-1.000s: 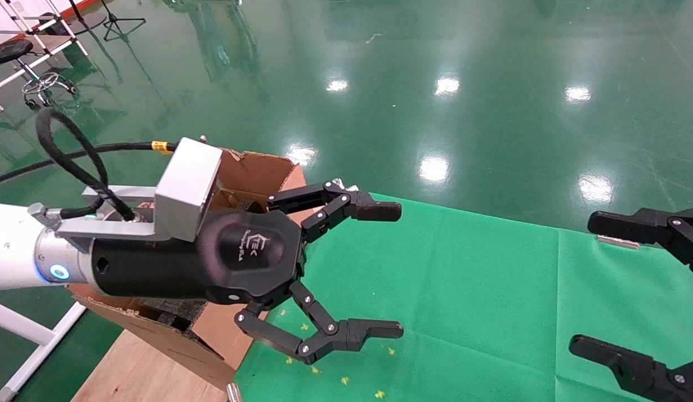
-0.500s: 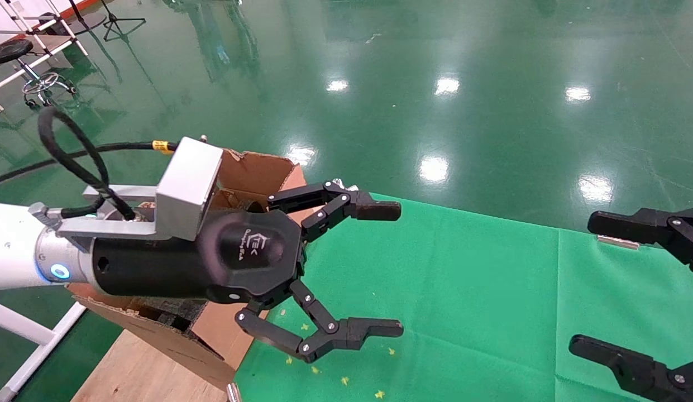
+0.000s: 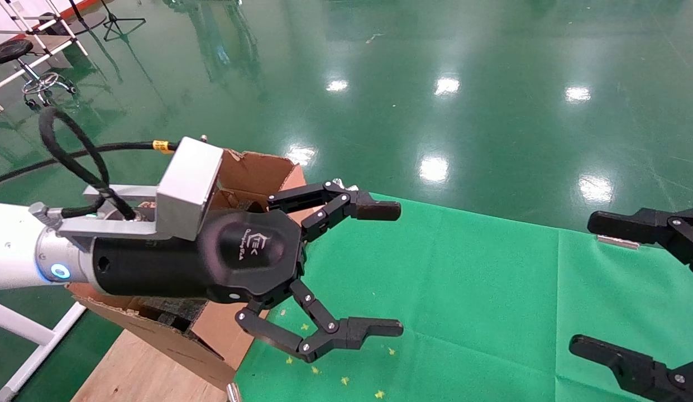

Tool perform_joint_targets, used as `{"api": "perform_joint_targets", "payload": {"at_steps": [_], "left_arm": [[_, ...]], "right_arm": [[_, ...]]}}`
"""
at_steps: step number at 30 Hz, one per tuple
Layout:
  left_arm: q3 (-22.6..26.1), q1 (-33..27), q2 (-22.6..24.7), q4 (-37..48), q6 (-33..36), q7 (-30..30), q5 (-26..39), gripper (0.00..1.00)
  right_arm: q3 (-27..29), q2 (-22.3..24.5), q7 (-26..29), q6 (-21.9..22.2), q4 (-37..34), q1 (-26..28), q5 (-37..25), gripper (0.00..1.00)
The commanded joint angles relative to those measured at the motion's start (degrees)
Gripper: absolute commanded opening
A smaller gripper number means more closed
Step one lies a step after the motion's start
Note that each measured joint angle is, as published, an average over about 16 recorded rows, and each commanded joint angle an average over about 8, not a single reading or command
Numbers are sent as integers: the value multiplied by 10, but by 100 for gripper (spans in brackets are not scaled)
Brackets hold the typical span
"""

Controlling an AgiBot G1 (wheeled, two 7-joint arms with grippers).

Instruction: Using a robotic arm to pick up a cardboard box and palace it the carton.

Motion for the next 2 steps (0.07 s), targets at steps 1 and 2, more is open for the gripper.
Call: {"api": "perform_joint_targets", "payload": {"at_steps": [1,2], "left_arm": [[0,0,0,0,0,0,0,100],[0,0,0,0,0,0,0,100]], "right_arm": [[0,0,0,0,0,0,0,100],[0,0,0,0,0,0,0,100]]}}
